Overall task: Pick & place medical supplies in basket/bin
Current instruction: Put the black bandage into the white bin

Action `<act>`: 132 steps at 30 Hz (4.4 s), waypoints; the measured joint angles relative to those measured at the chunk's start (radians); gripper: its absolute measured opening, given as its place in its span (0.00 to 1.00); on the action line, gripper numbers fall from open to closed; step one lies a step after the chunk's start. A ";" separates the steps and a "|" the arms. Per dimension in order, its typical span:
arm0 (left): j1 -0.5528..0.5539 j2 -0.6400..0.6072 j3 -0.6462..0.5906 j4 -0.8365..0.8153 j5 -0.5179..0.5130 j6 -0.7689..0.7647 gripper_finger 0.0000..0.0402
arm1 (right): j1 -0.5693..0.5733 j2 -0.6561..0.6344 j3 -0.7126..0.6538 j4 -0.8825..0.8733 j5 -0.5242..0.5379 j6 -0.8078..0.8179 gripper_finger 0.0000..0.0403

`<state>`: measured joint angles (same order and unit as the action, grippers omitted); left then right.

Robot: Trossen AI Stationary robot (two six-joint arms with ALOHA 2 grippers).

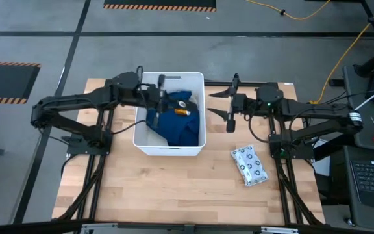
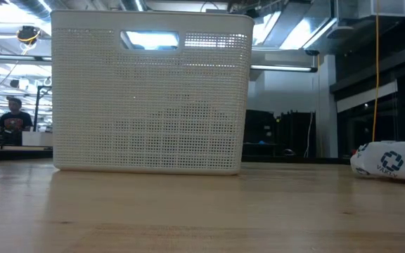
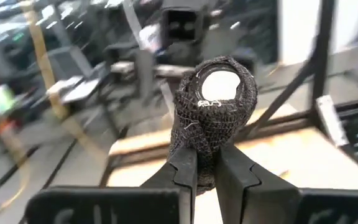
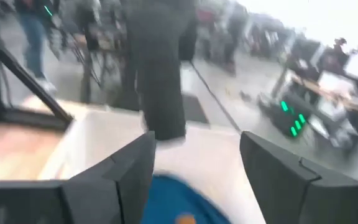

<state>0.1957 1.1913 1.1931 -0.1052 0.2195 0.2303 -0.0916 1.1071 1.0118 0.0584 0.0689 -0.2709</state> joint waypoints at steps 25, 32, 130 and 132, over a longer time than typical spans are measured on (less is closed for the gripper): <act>-0.024 -0.053 -0.001 -0.744 -0.468 -0.332 0.06 | 0.016 -0.049 -0.212 -0.161 0.162 0.268 0.02; -0.024 0.054 -0.001 -0.831 -0.426 -0.314 0.06 | 0.016 -0.049 -0.364 0.071 0.162 0.215 0.02; -0.076 0.248 -0.151 -0.717 -0.461 -0.117 0.42 | 0.017 -0.049 -0.450 0.201 0.157 0.183 0.02; -0.077 0.236 -0.151 -0.718 -0.440 -0.123 0.45 | 0.016 -0.049 -0.450 0.200 0.157 0.183 0.02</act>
<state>0.1192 1.4273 1.0425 -0.8234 -0.2207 0.1076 -0.0752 1.0580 0.5621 0.2586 0.2256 -0.0875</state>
